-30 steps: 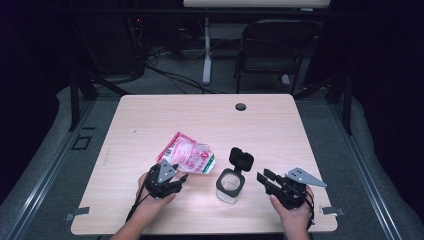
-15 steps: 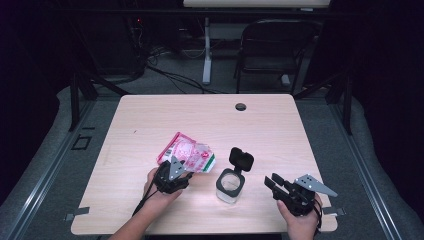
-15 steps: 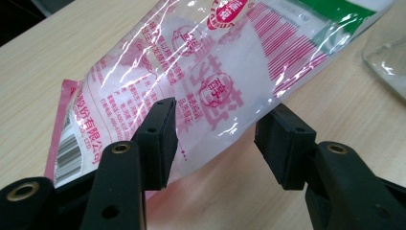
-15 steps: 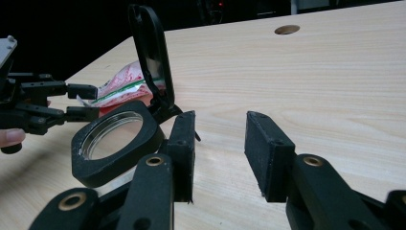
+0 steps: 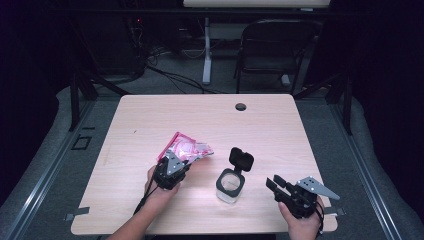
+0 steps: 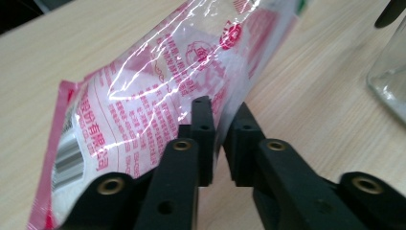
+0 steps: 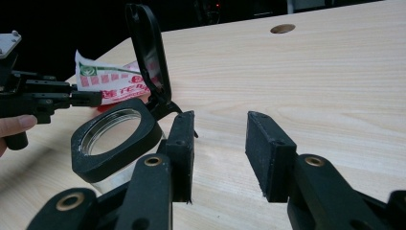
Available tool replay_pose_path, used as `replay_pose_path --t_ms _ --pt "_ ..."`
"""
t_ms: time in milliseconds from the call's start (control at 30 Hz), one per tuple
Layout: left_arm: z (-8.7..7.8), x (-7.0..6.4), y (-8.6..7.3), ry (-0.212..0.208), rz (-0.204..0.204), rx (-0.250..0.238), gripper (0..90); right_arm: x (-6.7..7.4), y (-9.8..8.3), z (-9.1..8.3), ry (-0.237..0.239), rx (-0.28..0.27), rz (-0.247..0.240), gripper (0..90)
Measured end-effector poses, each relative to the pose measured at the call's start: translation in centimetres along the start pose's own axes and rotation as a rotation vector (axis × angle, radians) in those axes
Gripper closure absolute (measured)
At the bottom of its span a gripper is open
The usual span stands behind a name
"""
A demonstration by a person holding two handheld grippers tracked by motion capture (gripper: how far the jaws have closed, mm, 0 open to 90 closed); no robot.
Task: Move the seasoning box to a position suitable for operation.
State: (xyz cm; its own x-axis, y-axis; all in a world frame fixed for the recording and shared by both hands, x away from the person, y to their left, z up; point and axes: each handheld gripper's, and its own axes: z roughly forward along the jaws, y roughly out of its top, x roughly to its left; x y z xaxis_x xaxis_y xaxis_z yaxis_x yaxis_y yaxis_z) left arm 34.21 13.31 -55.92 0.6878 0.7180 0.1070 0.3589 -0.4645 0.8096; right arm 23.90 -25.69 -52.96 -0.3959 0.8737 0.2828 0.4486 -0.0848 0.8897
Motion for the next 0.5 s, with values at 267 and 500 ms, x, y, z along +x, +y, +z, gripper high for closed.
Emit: replay_pose_path --t_ms 267,500 --pt "-0.9 1.7 -0.5 -0.049 -0.098 -0.028 90.0 0.3 0.3 0.3 0.024 -0.001 -0.012 63.4" --pt "-1.5 2.3 -0.6 -0.087 -0.144 -0.04 90.0 0.4 0.4 0.7 0.03 0.007 -0.019 63.2"
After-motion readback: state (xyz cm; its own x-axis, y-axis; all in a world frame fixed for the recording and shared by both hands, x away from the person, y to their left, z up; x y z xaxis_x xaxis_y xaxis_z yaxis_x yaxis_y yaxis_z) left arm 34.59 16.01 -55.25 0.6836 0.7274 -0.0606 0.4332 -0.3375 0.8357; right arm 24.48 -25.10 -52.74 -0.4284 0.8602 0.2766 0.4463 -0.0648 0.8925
